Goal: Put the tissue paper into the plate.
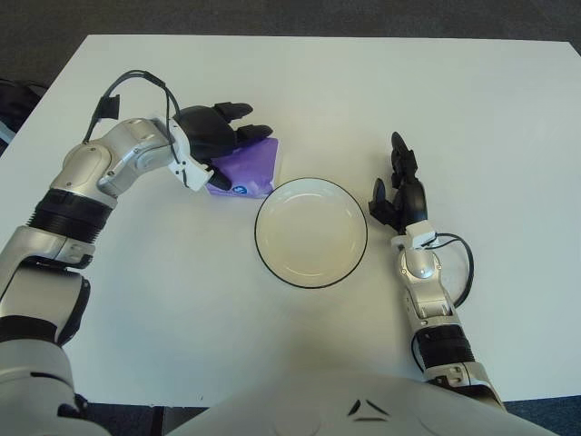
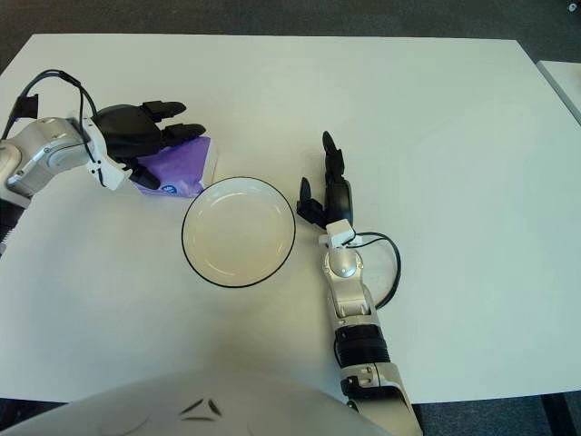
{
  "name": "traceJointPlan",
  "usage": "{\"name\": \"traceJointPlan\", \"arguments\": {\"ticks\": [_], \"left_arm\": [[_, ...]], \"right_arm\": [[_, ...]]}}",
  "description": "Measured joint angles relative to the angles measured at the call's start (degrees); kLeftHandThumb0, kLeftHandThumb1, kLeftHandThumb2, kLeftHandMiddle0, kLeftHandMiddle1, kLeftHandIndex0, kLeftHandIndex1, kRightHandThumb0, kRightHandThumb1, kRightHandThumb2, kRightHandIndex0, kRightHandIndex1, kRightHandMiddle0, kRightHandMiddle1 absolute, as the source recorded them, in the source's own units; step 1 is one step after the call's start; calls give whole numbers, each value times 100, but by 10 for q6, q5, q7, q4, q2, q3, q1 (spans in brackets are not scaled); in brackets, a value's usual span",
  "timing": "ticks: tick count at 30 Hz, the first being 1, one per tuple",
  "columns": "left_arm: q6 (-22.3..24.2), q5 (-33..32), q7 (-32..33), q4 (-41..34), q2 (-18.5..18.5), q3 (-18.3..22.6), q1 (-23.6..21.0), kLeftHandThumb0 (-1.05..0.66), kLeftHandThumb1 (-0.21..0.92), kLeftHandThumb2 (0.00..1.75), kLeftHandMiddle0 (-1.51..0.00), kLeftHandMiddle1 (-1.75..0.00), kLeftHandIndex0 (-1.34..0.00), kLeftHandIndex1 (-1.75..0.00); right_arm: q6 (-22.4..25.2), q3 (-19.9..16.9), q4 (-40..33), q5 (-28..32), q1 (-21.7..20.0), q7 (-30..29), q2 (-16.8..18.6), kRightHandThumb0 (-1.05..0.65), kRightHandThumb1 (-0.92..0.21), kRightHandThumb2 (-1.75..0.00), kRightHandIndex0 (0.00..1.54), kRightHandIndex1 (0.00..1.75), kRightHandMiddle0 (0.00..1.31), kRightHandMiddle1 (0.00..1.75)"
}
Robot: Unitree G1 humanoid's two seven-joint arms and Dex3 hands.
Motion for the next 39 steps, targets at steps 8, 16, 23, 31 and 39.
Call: {"name": "traceJointPlan", "arguments": {"ticks": [8, 16, 23, 31, 39], "left_arm": [[8, 0, -10, -2, -6, -2, -1, -92, 92, 25, 0, 0, 0, 0], [8, -3, -18, -8, -8, -3, -1, -93, 92, 13, 0, 0, 0, 0], [8, -17, -42, -9, -12, -6, -3, -97, 92, 19, 0, 0, 0, 0], [42, -33, -73, -4, -29, -9, -8, -98, 92, 21, 0, 0, 0, 0], [48, 3, -48, 49, -52, -44, -39, -101, 92, 27, 0, 0, 0, 0]], "right_arm": [[3, 0, -1, 1, 1, -1, 0, -79, -92, -90, 4, 0, 0, 19], [6, 0, -3, 1, 2, -2, 0, -79, -92, -89, 4, 0, 0, 18], [9, 1, -4, 0, 2, -4, 0, -79, -92, -90, 5, 0, 0, 18], [10, 2, -4, -3, 2, -9, 0, -79, -92, -91, 4, 0, 0, 17], [10, 5, -5, -12, 3, -16, 1, -79, -92, -92, 3, 0, 0, 16]]}}
